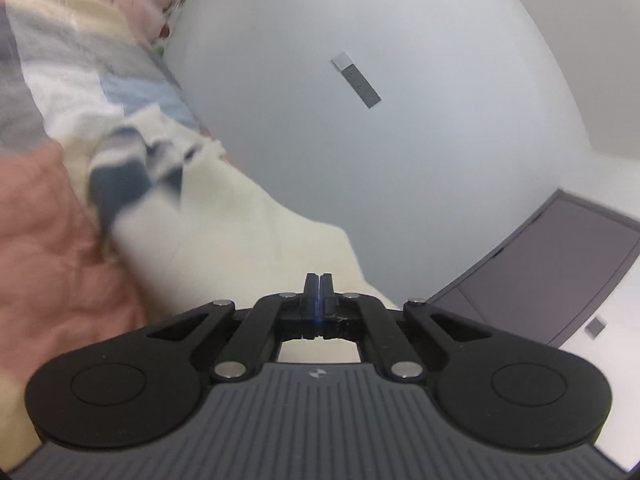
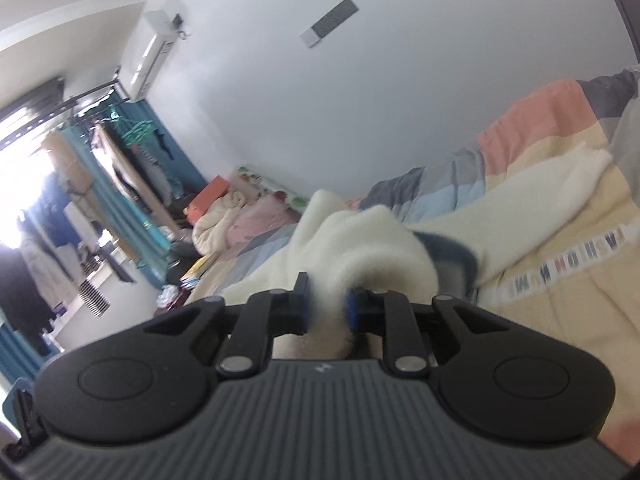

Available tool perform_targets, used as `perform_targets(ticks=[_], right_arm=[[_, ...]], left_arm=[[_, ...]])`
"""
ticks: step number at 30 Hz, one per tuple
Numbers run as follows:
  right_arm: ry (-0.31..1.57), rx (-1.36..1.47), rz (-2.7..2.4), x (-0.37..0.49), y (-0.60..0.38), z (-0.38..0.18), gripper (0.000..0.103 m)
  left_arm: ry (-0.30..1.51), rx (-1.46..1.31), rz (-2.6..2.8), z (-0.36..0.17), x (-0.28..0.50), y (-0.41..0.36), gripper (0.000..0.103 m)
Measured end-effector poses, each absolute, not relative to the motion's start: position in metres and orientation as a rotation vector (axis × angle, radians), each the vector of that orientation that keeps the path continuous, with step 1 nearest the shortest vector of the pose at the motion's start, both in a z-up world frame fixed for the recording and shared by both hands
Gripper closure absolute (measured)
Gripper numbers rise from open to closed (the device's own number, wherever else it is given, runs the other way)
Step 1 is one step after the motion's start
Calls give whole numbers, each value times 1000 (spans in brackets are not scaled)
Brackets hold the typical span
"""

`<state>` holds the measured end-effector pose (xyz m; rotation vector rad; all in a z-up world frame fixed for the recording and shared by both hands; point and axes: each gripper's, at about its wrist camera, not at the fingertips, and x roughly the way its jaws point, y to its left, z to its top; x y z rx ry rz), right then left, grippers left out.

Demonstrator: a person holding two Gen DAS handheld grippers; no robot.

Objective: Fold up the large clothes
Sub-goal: 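Lift the blanket edge with both grippers, pulling it up off the bed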

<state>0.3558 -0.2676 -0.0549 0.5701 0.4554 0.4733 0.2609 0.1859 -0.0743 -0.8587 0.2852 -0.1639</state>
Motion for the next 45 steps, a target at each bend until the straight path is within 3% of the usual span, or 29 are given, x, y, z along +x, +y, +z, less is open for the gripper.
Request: perform_targets(ticks=[7, 11, 15, 17, 19, 21, 35, 38, 40, 45], right_arm=[[534, 524, 493, 278, -254, -57, 84], [590, 453, 443, 261, -251, -67, 84], [636, 559, 408, 261, -265, -88, 84], [639, 599, 410, 264, -269, -93, 84], [634, 609, 416, 265, -270, -94, 83], [626, 610, 425, 261, -267, -94, 83], [717, 670, 394, 293, -279, -135, 83], [723, 669, 388, 303, -277, -142, 83], [726, 654, 389, 309, -274, -146, 83], [721, 627, 392, 318, -269, -150, 82]], left_arm=[[383, -922, -170, -88, 208, 181, 103], [479, -943, -143, -112, 210, 175, 103], [560, -989, -111, -144, 227, 179, 100], [584, -1034, -96, -156, 234, 184, 87], [590, -1066, -80, -168, 240, 187, 55], [589, -1076, -72, -175, 244, 187, 52], [588, -1107, -88, -218, 320, 192, 54], [583, -1100, -105, -221, 331, 195, 69], [579, -1065, -103, -219, 336, 195, 88], [497, -1031, -133, -203, 331, 193, 95]])
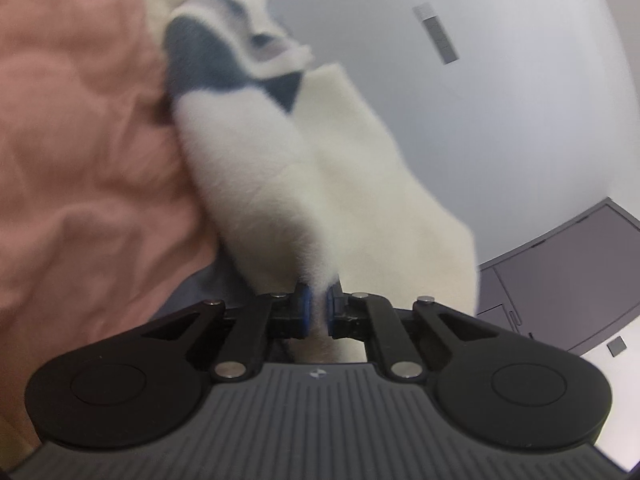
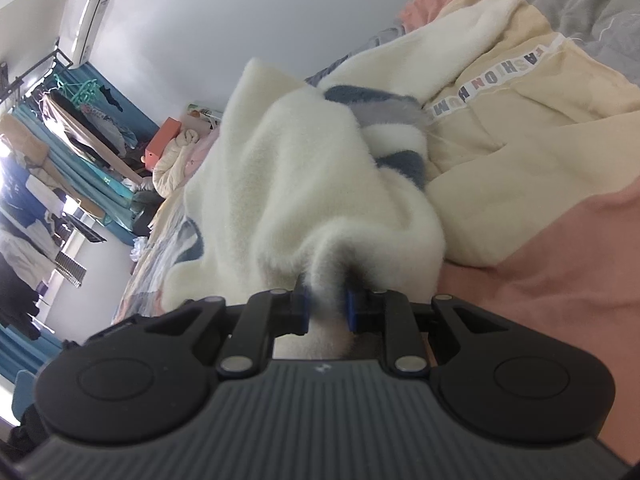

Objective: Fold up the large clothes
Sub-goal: 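Lift the blanket edge with both grippers, pulling it up off the bed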

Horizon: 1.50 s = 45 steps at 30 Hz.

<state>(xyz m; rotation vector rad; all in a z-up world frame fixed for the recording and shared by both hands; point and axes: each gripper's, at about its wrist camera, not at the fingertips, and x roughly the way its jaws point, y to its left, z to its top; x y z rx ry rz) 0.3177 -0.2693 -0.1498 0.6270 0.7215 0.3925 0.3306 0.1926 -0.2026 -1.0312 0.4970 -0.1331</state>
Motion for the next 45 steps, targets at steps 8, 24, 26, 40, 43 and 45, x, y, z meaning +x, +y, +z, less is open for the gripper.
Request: perform_targets(ticks=[8, 24, 26, 40, 43, 45], right_arm=[[633, 538, 426, 294, -265, -123, 83], [516, 560, 509, 194, -287, -65, 83], [544, 561, 496, 194, -288, -71, 83], [774, 594, 384, 280, -271, -137, 81], [765, 608, 375, 294, -274, -148, 81], [758, 633, 382, 299, -279, -155, 83]], left_arm=[[351, -991, -171, -150, 277, 192, 97], [379, -867, -172, -96, 136, 169, 97], [435, -879, -160, -105, 142, 168, 96], [558, -780, -96, -155, 254, 162, 94], [576, -778, -95, -167, 276, 165, 91], [603, -781, -91, -176, 290, 166, 91]])
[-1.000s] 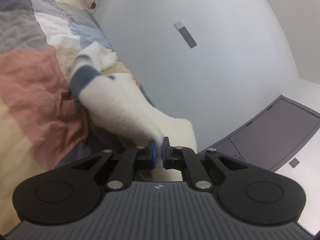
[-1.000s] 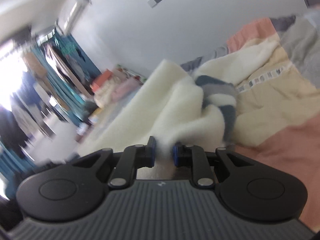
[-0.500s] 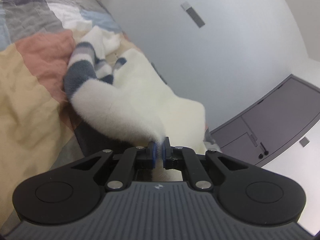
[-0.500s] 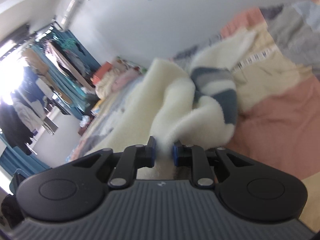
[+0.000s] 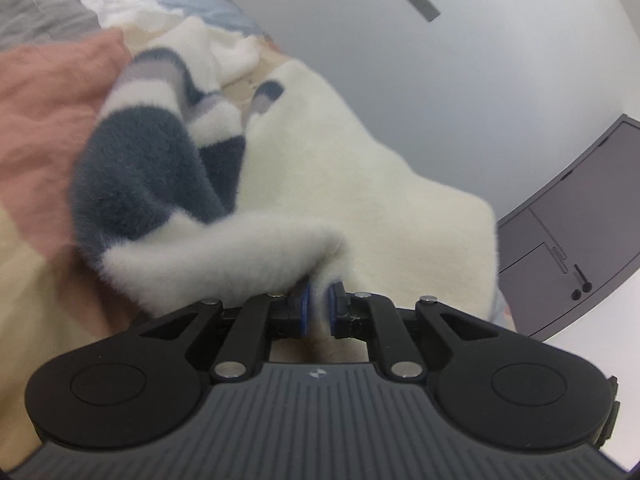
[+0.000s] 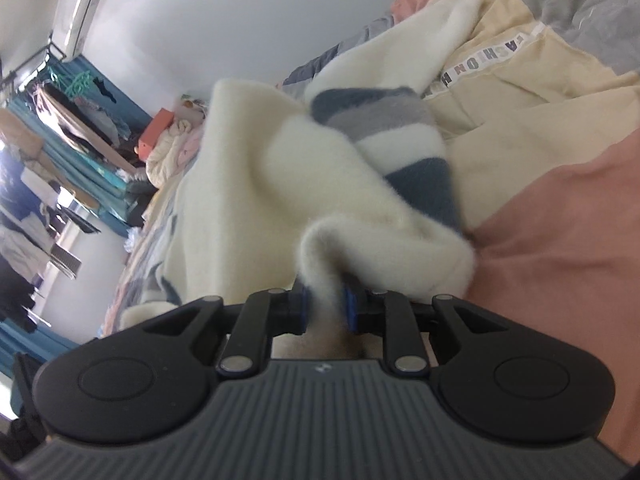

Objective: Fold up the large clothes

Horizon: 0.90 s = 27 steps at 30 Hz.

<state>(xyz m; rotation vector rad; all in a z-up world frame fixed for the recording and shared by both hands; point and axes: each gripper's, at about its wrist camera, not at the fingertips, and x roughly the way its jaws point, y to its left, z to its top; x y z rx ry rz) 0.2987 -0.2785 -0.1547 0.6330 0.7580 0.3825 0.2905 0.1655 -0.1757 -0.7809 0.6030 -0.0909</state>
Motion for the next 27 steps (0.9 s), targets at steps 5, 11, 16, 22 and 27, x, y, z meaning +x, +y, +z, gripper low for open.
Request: perform_targets(ticks=[5, 11, 16, 22, 27], right_arm=[[741, 647, 394, 301, -277, -158, 83], [739, 632, 383, 292, -271, -149, 75], [740, 534, 406, 275, -259, -136, 40], [744, 499, 434, 244, -253, -127, 31], [764, 491, 415, 224, -257, -125, 31]], left_arm=[[628, -725, -88, -186, 310, 158, 91], [613, -819, -109, -183, 298, 165, 66], [588, -808, -121, -162, 274, 154, 39], [630, -798, -92, -154, 237, 142, 33], [685, -772, -91, -154, 217, 133, 33]])
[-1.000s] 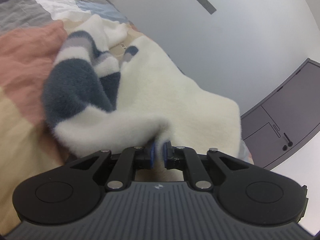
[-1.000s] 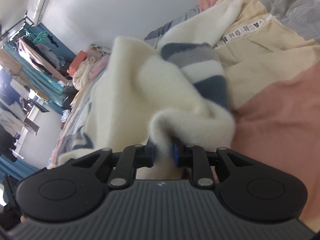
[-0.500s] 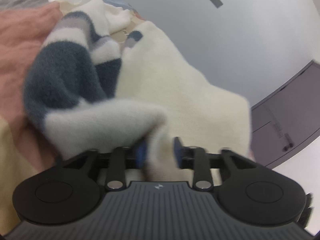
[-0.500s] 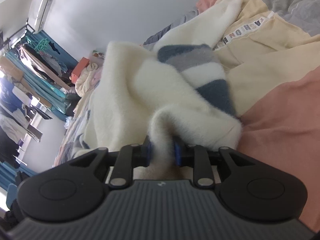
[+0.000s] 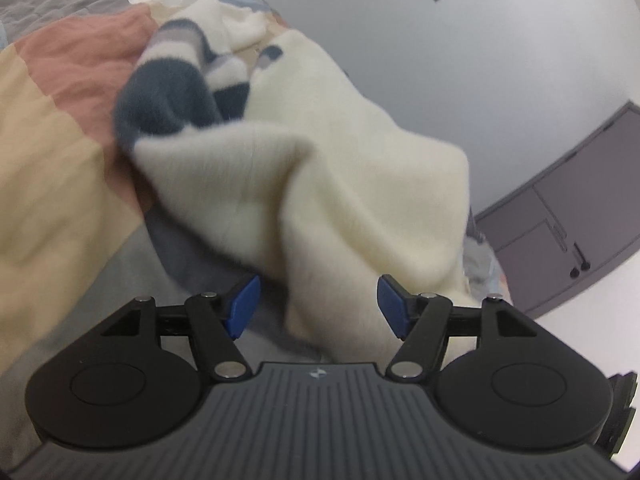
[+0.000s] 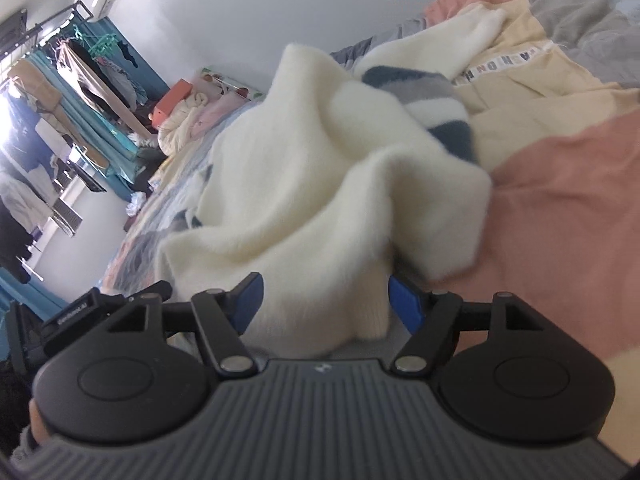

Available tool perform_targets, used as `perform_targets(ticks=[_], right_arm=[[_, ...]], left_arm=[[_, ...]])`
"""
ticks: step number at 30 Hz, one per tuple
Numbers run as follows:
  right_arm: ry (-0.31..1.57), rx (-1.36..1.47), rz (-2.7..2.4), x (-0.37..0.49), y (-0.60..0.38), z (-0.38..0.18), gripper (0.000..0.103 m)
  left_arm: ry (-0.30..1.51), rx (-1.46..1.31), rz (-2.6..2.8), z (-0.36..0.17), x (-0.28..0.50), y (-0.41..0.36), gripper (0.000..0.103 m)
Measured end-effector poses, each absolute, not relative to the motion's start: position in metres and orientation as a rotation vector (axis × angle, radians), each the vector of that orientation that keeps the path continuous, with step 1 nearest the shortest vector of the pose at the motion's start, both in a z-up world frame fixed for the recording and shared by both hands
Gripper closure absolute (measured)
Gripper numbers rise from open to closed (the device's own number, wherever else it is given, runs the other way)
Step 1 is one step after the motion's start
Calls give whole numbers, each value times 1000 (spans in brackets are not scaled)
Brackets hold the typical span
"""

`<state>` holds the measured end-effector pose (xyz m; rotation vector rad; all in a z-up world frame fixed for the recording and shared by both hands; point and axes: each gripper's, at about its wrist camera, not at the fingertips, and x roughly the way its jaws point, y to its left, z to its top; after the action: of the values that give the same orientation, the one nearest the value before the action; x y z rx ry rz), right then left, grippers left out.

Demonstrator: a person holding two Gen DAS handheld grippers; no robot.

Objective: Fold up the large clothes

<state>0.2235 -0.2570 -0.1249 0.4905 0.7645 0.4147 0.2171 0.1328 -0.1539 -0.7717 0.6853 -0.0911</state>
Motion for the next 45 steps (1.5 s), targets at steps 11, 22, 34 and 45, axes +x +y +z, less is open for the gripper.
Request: perform_targets(ticks=[11, 22, 34, 45], right_arm=[[867, 404, 409, 227, -243, -143, 35], [782, 475, 475, 260, -239, -142, 34], [814, 534, 462, 280, -240, -157, 72], [735, 528, 517, 219, -247, -111, 85]], left_arm=[[832, -665, -104, -170, 230, 113, 32], [756, -725, -174, -182, 268, 116, 32], [772, -790, -207, -183, 267, 110, 76], [733, -885, -236, -143, 197, 108, 84]])
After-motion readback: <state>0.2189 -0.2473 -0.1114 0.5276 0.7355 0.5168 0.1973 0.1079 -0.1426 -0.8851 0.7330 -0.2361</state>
